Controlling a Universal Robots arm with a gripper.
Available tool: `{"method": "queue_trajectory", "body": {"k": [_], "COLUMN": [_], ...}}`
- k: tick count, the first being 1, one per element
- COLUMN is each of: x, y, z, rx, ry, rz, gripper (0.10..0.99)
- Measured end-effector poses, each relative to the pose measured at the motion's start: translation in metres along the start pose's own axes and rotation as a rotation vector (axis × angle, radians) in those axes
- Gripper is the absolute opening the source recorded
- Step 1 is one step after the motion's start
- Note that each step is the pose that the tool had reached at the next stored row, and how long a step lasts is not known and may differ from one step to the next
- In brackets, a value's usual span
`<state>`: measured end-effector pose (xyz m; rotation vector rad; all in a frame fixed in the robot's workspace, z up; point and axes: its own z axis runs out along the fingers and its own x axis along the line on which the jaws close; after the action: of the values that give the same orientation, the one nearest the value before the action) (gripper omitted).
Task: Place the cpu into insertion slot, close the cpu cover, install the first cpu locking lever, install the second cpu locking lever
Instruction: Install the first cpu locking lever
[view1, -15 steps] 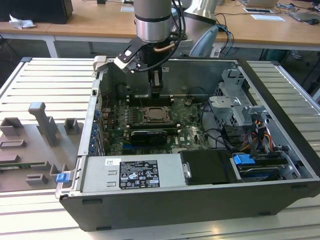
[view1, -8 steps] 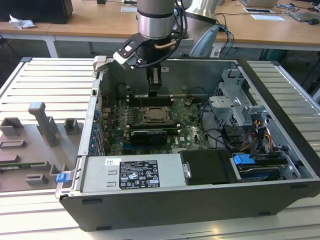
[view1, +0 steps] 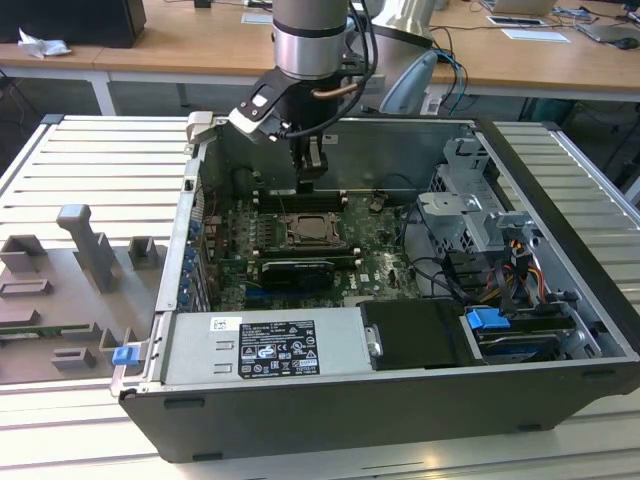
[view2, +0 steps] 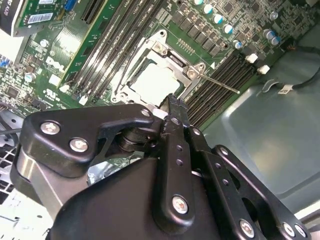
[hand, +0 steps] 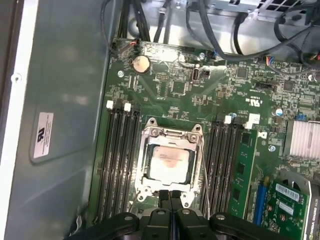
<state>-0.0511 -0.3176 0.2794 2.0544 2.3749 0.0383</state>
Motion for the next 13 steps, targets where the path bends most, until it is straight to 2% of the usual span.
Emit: {"method": "queue_trajectory", "body": {"k": [5,13], "x": [0.0,0.0], "y": [0.0,0.0], "z": [0.0002,0.0001], "rx": [0.001,0.001], "ry": [0.0011,0.0018], "rz": [-0.05,-0.089], "gripper": [0.106,0.106]}}
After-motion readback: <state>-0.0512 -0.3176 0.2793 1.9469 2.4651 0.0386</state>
